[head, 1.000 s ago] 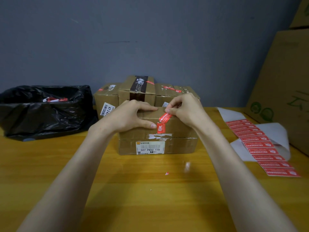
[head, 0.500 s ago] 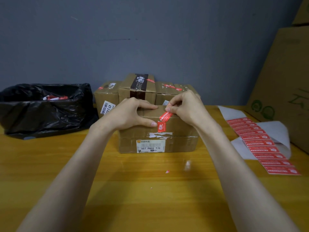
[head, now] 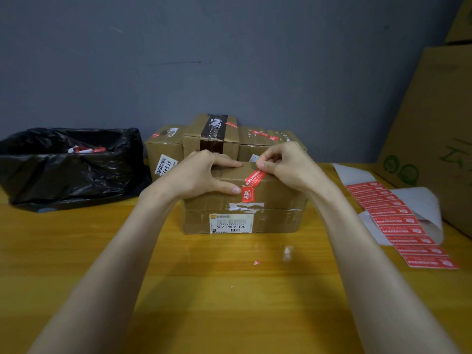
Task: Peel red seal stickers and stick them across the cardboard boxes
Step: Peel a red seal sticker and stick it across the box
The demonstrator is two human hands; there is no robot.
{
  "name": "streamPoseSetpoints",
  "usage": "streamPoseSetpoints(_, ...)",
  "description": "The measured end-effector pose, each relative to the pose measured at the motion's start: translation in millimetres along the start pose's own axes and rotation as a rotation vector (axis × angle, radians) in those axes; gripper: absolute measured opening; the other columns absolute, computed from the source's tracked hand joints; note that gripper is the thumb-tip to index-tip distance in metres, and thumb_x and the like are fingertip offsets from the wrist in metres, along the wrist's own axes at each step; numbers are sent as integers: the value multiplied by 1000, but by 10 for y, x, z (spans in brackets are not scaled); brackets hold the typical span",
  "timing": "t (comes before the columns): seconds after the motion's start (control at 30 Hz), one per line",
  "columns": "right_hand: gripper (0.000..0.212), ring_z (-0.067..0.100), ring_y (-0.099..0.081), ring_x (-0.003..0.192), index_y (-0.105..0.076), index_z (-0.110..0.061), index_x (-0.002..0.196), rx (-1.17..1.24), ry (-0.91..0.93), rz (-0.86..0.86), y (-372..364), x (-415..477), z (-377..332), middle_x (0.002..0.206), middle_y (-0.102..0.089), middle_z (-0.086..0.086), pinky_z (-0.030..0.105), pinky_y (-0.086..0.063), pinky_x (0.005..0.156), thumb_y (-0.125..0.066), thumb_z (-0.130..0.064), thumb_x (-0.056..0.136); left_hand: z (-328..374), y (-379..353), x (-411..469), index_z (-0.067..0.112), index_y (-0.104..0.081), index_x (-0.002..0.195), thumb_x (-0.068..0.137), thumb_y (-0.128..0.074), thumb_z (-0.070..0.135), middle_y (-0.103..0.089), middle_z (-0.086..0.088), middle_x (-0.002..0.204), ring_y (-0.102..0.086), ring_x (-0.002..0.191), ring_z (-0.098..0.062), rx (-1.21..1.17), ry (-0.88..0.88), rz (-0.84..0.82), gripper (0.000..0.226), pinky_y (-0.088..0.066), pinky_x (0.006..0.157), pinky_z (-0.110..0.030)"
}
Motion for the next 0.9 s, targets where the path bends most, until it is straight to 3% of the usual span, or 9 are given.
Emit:
streamPoseSetpoints(0.27,7,0,-47,63,-71,-20,75,-81,28,87,48,-23,-47,64,-55,-15,12,-32,55,-71,-18,82,-18,-13,6,33,-51,131,72,-71,44,-52,14,129,-48,113,-6,-17,-8,-6,63,-41,90,-23)
streamPoseSetpoints(0.47,12,1,-44,57,-67,-22,74,-139,64,91,48,-46,-107,58,-49,-14,-2,-31,47,-68,-17,84,-5,-11,7,33,-51,131,73,-71,43,-50,14,130,-43,109,-3,3,-18,1,63,-37,87,-21)
streamPoseSetpoints(0.6,12,1,-43,58,-68,-19,75,-177,74,46,4,-22,-108,57,-48,-14,7,-29,51,-65,-18,86,-25,-14,9,34,-51,131,72,-70,45,-50,12,133,-46,118,-10,12,-7,-4,63,-40,93,-25)
streamPoseSetpoints(0.77,14,1,-45,64,-67,-15,84,-190,68,-26,-53,-17,-48,67,-51,-12,16,-33,56,-56,-18,93,-2,-13,-9,34,-52,130,72,-70,45,-53,19,122,-48,110,-5,-6,-12,-5,62,-41,90,-25)
streamPoseSetpoints(0.9,10,7,-53,81,-62,-17,89,-59,39,-20,4,-23,3,83,-58,-6,23,-42,74,-54,-19,94,1,-13,-2,34,-51,131,73,-70,44,-50,18,126,-44,110,-3,-7,1,-5,62,-38,89,-23)
Point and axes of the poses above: each hand's wrist, its own x-axis towards the middle knuckle, its own y-axis out of the back of the hand, z = x × y, the point moved 9 cm from there along x, towards the middle knuckle
